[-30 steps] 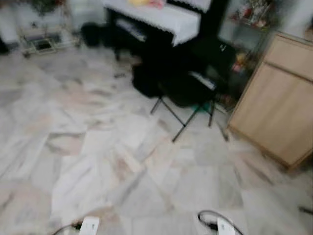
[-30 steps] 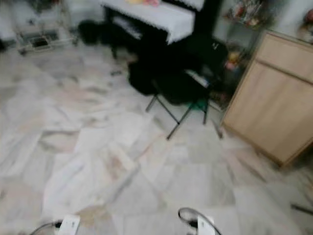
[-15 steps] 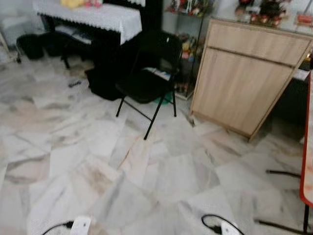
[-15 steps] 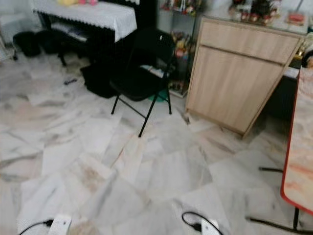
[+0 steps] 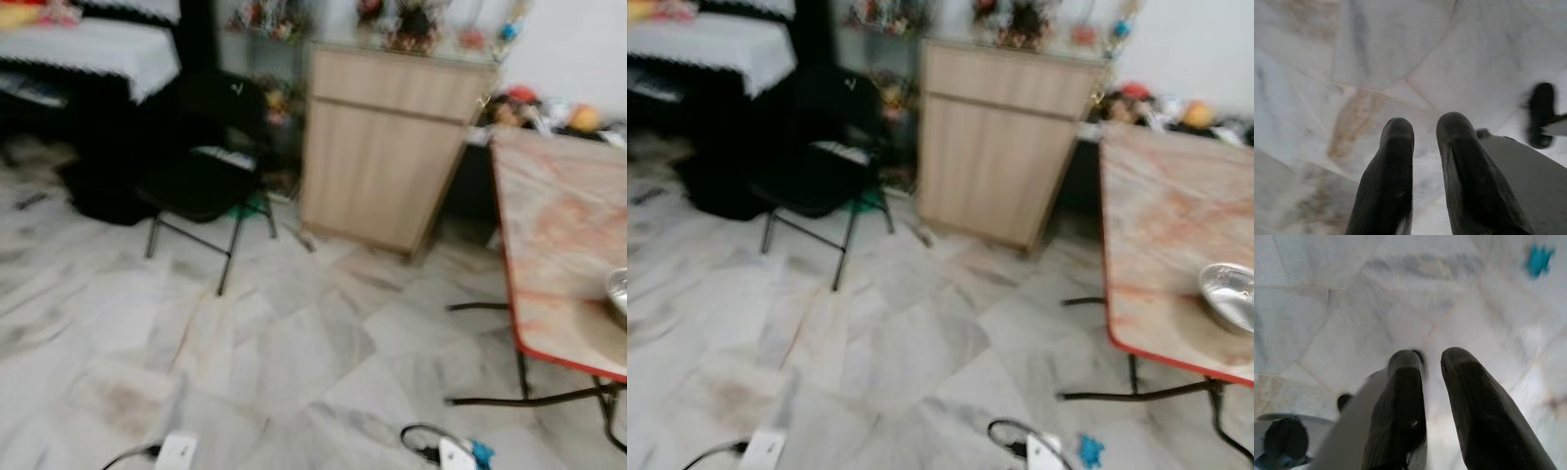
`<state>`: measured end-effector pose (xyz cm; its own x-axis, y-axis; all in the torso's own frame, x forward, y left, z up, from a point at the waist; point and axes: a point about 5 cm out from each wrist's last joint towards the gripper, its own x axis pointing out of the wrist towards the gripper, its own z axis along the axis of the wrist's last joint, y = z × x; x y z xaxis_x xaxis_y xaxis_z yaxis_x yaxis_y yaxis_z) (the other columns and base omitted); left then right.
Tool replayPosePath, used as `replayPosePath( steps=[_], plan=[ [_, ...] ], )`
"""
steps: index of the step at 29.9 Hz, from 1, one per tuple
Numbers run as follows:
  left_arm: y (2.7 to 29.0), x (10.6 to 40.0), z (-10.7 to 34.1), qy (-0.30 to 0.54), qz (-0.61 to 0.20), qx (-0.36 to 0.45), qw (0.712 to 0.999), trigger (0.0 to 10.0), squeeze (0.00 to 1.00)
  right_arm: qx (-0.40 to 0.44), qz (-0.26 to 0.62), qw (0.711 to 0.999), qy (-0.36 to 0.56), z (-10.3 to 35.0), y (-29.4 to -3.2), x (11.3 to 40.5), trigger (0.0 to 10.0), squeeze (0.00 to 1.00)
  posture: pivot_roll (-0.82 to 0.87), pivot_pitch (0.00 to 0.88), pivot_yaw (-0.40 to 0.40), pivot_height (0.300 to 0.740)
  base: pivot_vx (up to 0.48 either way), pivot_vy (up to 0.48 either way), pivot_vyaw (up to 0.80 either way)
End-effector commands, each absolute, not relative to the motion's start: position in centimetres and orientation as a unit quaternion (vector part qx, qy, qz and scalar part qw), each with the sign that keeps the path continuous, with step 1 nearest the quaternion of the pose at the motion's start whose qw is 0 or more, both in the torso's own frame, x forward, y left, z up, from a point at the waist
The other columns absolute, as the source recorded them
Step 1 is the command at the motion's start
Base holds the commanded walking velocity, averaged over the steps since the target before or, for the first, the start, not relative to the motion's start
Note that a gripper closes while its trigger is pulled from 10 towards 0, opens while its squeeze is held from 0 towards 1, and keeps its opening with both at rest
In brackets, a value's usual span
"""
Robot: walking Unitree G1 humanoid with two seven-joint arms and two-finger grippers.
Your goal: Setting the table
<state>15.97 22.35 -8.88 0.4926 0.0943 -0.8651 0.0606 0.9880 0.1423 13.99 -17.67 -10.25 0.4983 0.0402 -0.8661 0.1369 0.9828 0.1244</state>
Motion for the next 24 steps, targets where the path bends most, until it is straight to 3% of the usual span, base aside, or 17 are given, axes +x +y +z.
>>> replayPosePath(
  steps=[1, 14, 24],
  plan=[
    [21.7, 16.5, -8.8, 0.499, -0.004, 0.079, 0.863, 10.0, 0.0, 0.081, -0.034, 0.861, 0.502, -10.2, -18.4, 13.9, 10.0, 0.0, 0.04, 0.0, -0.004, 0.74, 0.0, 0.0, -0.79],
    [21.3, 16.8, -8.7, 0.497, -0.002, 0.076, 0.865, 10.0, 0.0, 0.082, -0.038, 0.861, 0.501, -10.2, -18.7, 13.8, 10.0, 0.0, 0.04, 0.0, -0.008, 0.74, 0.0, 0.0, -0.74],
    [23.3, 16.4, -8.5, 0.499, 0.013, 0.079, 0.863, 10.0, 0.0, 0.093, -0.046, 0.863, 0.494, -10.2, -18.5, 13.9, 10.0, 0.0, 0.05, 0.005, -0.01, 0.74, 0.0, 0.0, 0.0]
  ],
)
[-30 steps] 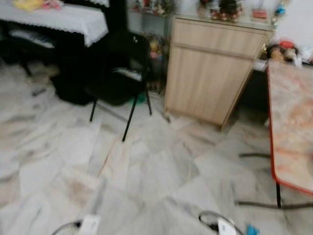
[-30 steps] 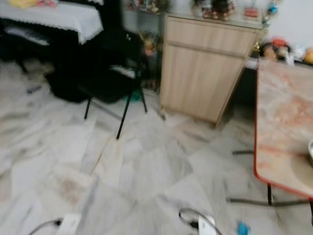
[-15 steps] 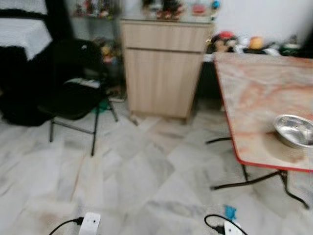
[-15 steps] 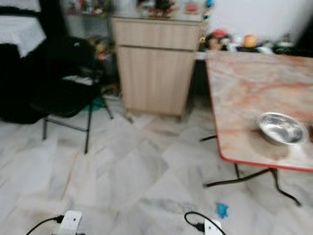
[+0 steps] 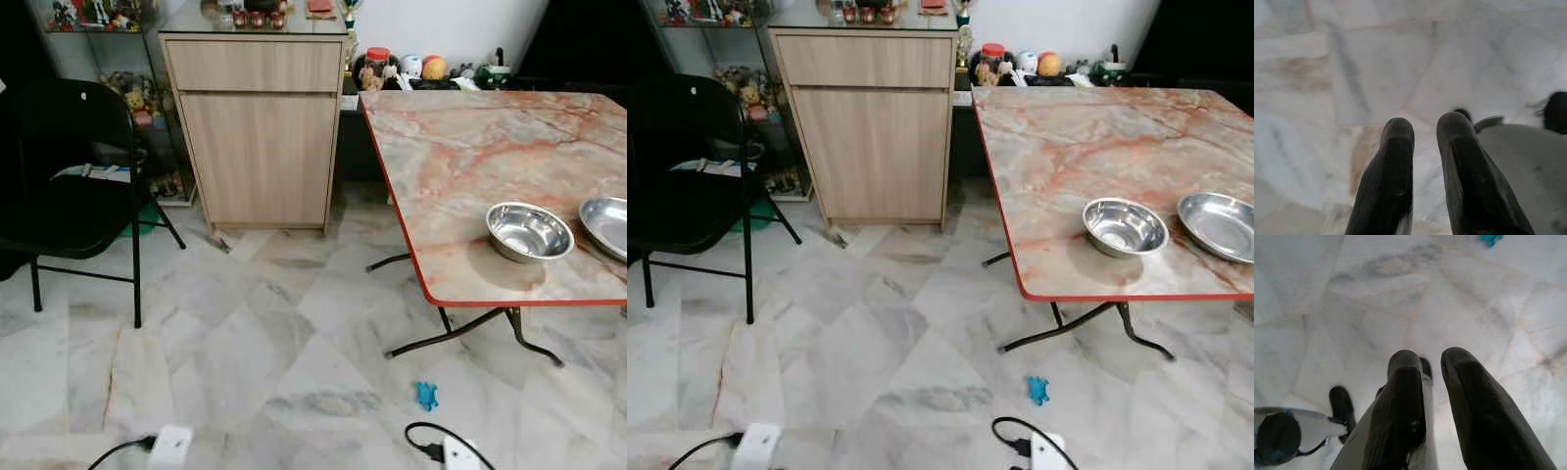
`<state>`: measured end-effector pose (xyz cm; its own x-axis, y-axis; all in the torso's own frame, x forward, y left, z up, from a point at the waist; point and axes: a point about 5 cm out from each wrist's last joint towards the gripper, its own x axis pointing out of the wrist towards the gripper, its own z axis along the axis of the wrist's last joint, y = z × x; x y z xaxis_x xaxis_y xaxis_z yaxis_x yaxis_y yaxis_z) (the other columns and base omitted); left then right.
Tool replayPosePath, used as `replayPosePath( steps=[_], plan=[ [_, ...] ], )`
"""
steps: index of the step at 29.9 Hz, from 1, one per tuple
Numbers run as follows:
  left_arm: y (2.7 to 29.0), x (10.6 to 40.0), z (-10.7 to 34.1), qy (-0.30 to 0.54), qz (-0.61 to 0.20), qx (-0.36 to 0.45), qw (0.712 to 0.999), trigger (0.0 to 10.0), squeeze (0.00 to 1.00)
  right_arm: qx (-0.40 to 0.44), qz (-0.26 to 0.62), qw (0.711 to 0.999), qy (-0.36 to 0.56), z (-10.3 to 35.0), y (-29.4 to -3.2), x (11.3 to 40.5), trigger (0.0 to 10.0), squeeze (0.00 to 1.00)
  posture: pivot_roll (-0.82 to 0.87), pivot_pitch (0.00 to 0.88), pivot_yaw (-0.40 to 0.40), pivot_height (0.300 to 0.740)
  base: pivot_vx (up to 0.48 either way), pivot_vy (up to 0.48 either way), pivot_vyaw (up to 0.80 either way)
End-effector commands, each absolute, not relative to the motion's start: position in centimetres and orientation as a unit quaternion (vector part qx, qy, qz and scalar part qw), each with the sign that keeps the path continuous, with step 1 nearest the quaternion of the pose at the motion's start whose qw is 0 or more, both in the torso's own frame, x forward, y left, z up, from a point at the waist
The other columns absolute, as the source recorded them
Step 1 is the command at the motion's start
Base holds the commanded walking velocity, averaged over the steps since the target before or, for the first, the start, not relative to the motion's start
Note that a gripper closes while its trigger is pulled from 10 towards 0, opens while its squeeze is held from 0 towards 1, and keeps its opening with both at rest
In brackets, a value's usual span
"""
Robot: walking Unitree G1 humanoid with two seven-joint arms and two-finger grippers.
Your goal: Setting the table
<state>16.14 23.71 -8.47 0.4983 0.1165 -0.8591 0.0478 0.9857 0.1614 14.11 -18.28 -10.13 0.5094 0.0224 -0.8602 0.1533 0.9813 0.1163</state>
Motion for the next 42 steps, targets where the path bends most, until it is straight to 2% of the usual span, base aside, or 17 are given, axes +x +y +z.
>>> replayPosePath(
  steps=[1, 13, 22, 37, 42],
  plan=[
    [23.3, 16.4, -8.5, 0.498, 0.013, 0.078, 0.863, 10.0, 0.0, 0.092, -0.046, 0.864, 0.494, -10.2, -18.5, 14.0, 10.0, 0.0, 0.05, 0.006, -0.01, 0.74, 0.0, 0.0, 0.0],
    [21.0, 16.7, -8.8, 0.495, 0.002, 0.075, 0.866, 10.0, 0.0, 0.09, -0.045, 0.864, 0.493, -10.1, -18.2, 14.1, 10.0, 0.0, 0.05, 0.01, -0.006, 0.74, 0.0, -0.288, 0.0],
    [22.9, 16.5, -8.5, 0.496, 0.009, 0.079, 0.865, 10.0, 0.0, 0.09, -0.046, 0.864, 0.493, -10.1, -18.2, 14.1, 10.0, 0.0, 0.05, 0.01, -0.006, 0.74, 0.0, -0.356, 0.0],
    [21.2, 16.5, -8.9, 0.496, 0.0, 0.072, 0.866, 10.0, 0.0, 0.09, -0.047, 0.865, 0.492, -10.1, -18.3, 14.2, 10.0, 0.0, 0.05, 0.012, -0.008, 0.74, 0.0, -0.354, 0.0],
    [23.0, 16.5, -8.5, 0.496, 0.009, 0.075, 0.865, 10.0, 0.0, 0.09, -0.047, 0.864, 0.493, -10.1, -18.4, 14.2, 10.0, 0.0, 0.05, 0.012, -0.009, 0.74, 0.0, -0.357, 0.0]
  ],
)
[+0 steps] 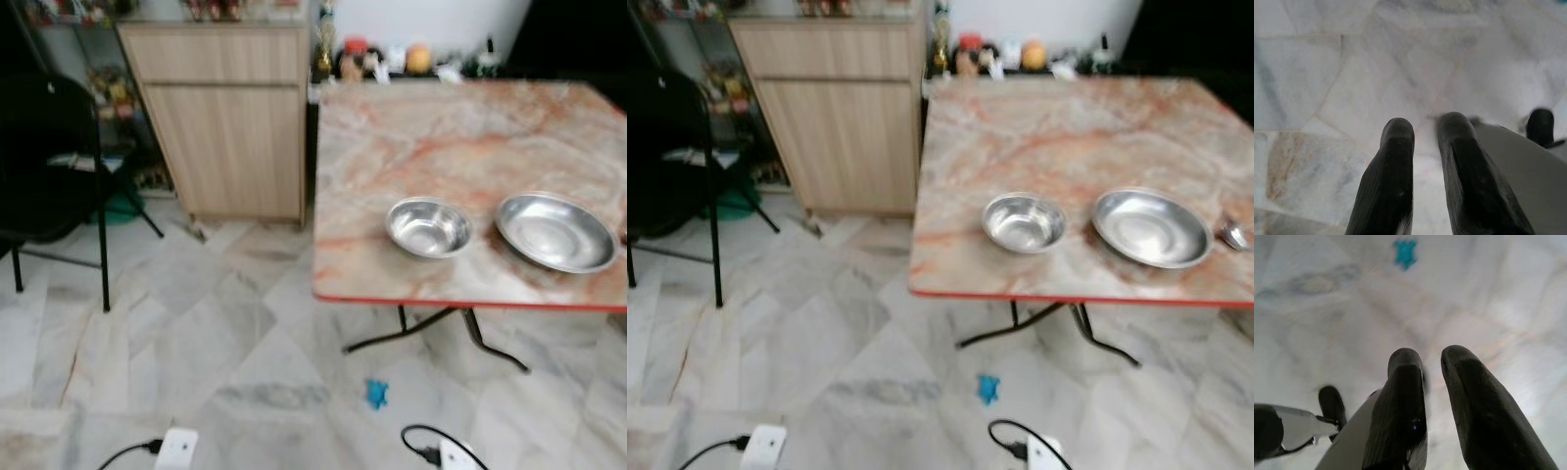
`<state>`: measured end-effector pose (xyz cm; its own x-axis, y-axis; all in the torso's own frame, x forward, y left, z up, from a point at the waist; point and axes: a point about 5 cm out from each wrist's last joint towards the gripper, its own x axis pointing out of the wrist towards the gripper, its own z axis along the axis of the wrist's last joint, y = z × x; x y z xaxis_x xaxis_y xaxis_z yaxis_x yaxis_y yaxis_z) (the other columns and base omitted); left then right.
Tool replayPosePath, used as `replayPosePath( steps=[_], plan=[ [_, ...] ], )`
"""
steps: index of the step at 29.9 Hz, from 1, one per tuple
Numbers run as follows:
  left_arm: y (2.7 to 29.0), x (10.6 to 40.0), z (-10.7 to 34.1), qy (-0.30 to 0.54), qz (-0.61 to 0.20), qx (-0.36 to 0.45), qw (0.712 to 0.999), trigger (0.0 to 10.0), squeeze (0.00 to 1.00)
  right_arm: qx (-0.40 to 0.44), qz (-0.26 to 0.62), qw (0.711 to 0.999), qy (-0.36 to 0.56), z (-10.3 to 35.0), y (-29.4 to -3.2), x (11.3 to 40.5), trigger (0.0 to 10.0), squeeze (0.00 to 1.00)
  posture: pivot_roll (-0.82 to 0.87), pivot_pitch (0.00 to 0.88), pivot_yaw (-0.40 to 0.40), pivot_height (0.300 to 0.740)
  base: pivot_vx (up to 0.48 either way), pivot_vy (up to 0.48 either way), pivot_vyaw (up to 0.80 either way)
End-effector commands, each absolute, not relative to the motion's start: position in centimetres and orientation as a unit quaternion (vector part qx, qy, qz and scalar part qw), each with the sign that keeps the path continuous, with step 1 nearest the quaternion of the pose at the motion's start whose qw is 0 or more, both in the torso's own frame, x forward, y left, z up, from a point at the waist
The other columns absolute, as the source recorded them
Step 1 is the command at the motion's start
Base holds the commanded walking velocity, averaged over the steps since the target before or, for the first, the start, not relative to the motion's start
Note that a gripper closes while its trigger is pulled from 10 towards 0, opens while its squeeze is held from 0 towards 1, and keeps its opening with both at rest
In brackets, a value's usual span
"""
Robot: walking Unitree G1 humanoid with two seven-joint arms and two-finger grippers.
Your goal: Setting the table
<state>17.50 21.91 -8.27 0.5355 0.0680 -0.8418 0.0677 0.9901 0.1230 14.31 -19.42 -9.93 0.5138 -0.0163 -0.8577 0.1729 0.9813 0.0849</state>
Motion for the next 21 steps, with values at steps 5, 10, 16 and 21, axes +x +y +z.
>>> replayPosePath(
  steps=[5, 10, 16, 21],
  plan=[
    [23.2, 16.6, -8.4, 0.495, 0.011, 0.077, 0.865, 10.0, 0.0, 0.09, -0.047, 0.864, 0.493, -10.1, -18.4, 14.1, 10.0, 0.0, 0.05, 0.013, -0.007, 0.74, 0.0, -0.355, 0.0],
    [21.6, 16.7, -8.7, 0.495, 0.002, 0.074, 0.866, 10.0, 0.0, 0.089, -0.046, 0.864, 0.493, -10.1, -18.4, 14.1, 10.0, 0.0, 0.05, 0.013, -0.008, 0.74, 0.0, -0.344, 0.0],
    [21.4, 16.7, -8.7, 0.495, 0.0, 0.072, 0.866, 10.0, 0.0, 0.089, -0.045, 0.864, 0.493, -10.1, -18.3, 14.1, 10.0, 0.0, 0.05, 0.013, -0.008, 0.74, 0.0, -0.339, 0.0],
    [22.3, 16.7, -8.6, 0.496, 0.007, 0.071, 0.865, 10.0, 0.0, 0.087, -0.046, 0.864, 0.493, -10.1, -18.3, 14.2, 10.0, 0.0, 0.04, 0.013, -0.01, 0.74, 0.0, 0.0, 0.0]
  ],
)
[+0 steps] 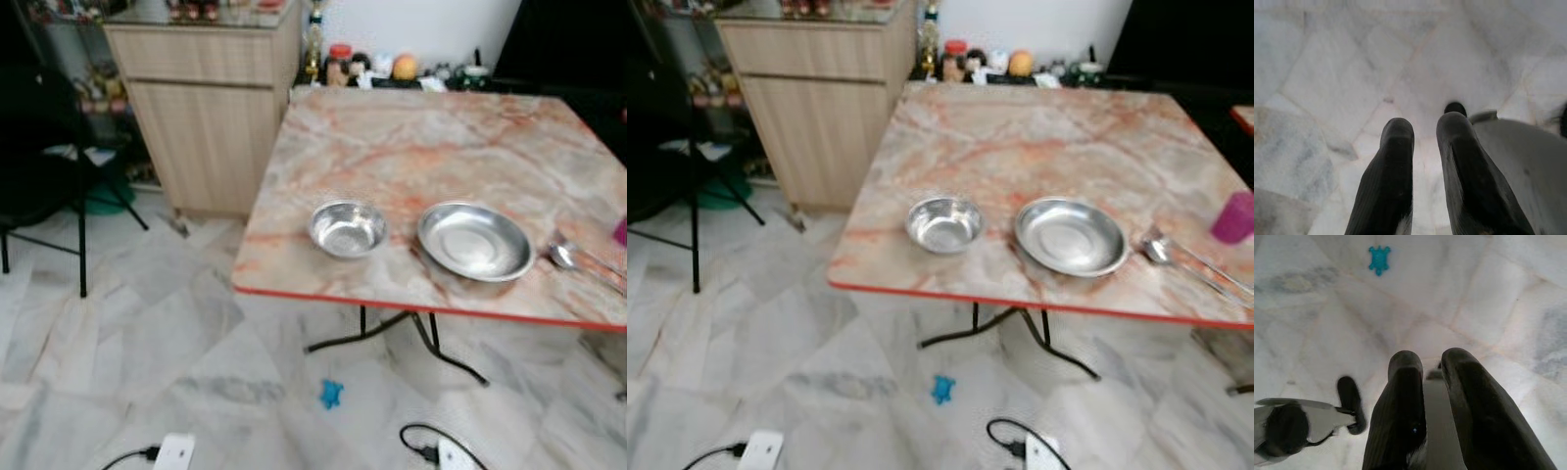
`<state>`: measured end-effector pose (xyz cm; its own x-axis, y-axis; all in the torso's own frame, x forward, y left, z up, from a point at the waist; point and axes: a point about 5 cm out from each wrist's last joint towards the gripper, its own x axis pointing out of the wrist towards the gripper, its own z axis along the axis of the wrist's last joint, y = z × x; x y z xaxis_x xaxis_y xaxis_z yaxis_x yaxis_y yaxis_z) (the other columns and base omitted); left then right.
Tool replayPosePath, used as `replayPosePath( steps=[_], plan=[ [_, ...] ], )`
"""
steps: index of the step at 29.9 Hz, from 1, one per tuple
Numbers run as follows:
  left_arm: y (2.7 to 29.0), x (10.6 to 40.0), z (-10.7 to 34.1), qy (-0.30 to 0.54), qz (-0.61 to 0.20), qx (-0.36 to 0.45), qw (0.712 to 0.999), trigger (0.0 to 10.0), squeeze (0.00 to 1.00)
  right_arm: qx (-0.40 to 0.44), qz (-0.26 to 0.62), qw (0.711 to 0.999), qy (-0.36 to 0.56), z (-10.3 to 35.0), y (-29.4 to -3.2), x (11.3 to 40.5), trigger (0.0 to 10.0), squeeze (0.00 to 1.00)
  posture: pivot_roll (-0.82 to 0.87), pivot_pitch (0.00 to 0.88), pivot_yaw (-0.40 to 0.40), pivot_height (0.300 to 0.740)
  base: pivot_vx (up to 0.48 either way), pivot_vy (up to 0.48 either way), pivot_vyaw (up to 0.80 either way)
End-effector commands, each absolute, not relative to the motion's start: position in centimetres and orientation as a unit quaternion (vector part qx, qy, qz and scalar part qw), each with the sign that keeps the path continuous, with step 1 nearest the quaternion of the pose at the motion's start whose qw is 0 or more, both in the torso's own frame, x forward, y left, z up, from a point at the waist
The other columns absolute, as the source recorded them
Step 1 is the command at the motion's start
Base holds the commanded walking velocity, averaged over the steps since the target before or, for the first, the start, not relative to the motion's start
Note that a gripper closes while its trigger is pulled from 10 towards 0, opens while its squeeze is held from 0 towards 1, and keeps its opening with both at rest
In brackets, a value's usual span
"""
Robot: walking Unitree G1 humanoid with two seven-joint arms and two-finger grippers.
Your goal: Setting the table
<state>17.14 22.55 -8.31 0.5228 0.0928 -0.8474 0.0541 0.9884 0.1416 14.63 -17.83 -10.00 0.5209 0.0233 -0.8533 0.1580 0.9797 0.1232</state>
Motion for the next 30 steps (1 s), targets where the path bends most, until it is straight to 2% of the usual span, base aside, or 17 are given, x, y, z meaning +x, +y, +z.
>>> replayPosePath(
  steps=[1, 6, 16, 20, 23, 27, 30],
  plan=[
    [22.6, 16.7, -8.5, 0.495, 0.01, 0.071, 0.866, 10.0, 0.0, 0.087, -0.047, 0.864, 0.493, -10.1, -18.4, 14.2, 10.0, 0.0, 0.04, 0.014, -0.011, 0.74, 0.0, 0.0, 0.0],
    [22.8, 16.7, -8.4, 0.495, 0.012, 0.072, 0.866, 10.0, 0.0, 0.085, -0.046, 0.864, 0.493, -10.1, -18.4, 14.2, 10.0, 0.0, 0.04, 0.014, -0.011, 0.74, 0.0, 0.0, 0.0],
    [21.5, 17.1, -8.6, 0.492, 0.007, 0.068, 0.868, 10.0, 0.0, 0.076, -0.045, 0.869, 0.487, -10.0, -18.4, 14.5, 10.0, 0.0, 0.04, 0.014, -0.01, 0.74, 0.0, 0.0, 0.0],
    [23.2, 16.8, -8.3, 0.493, 0.016, 0.071, 0.867, 10.0, 0.0, 0.034, -0.042, 0.891, 0.451, -9.3, -19.0, 15.8, 10.0, 0.0, 0.05, 0.016, -0.014, 0.74, 0.0, 0.0, 0.0],
    [23.6, 16.8, -8.2, 0.494, 0.019, 0.073, 0.866, 10.0, 0.0, 0.047, -0.056, 0.906, 0.418, -8.7, -19.3, 16.6, 10.0, 0.0, 0.03, 0.014, -0.01, 0.74, 0.0, 0.0, 0.0],
    [23.4, 16.9, -8.2, 0.494, 0.018, 0.074, 0.866, 10.0, 0.0, 0.04, -0.07, 0.925, 0.371, -8.0, -19.9, 17.3, 10.0, 0.0, 0.03, 0.015, -0.007, 0.74, 0.0, 0.0, 0.0],
    [22.1, 17.2, -8.4, 0.492, 0.011, 0.073, 0.867, 10.0, 0.0, 0.032, -0.061, 0.944, 0.322, -7.1, -20.1, 18.3, 10.0, 0.0, 0.03, 0.014, -0.007, 0.74, 0.0, 0.0, 0.0]
  ],
)
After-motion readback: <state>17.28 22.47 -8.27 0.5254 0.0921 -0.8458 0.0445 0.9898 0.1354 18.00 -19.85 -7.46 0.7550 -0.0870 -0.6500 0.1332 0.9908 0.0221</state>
